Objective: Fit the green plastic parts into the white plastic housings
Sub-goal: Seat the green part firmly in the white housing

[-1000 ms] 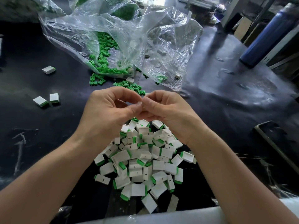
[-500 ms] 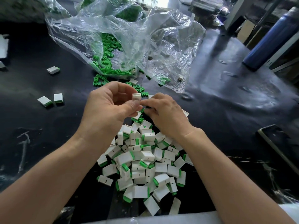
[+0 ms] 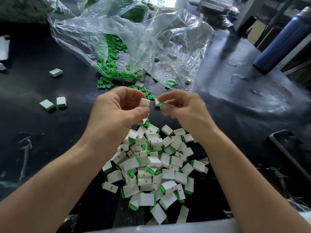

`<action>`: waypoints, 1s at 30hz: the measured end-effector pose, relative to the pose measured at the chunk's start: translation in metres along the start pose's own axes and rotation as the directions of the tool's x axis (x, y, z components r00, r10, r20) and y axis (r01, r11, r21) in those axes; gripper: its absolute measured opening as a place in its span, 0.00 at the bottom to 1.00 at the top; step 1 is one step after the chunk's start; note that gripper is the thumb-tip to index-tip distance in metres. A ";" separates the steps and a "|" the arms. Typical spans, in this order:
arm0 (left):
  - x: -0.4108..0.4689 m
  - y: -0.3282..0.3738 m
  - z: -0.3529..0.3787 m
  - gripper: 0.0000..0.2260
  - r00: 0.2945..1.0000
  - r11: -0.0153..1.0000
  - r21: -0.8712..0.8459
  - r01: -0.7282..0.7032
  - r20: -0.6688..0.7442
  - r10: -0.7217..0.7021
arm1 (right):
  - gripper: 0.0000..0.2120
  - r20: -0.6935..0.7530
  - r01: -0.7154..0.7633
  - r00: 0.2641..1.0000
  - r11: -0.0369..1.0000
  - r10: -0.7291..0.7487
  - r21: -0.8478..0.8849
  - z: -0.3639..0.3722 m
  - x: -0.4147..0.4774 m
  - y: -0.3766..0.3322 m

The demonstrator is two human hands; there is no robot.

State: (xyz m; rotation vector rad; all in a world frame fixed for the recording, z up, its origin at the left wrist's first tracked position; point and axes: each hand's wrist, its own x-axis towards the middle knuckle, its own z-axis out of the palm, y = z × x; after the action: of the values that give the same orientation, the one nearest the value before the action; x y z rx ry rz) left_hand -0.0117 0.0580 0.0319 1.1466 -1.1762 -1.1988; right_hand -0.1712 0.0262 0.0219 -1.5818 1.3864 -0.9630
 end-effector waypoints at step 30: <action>-0.006 0.003 0.001 0.05 0.995 0.998 0.060 0.031 0.097 -0.037 | 0.11 0.048 0.146 0.987 0.979 -0.154 0.144 0.004 -0.021 -0.023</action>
State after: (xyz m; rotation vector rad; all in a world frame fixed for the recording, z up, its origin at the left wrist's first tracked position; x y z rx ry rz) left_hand -0.0127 0.0637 0.0345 1.1670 -1.2773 -1.2660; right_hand -0.1614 0.0488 0.0409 -1.6124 1.1459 -1.0704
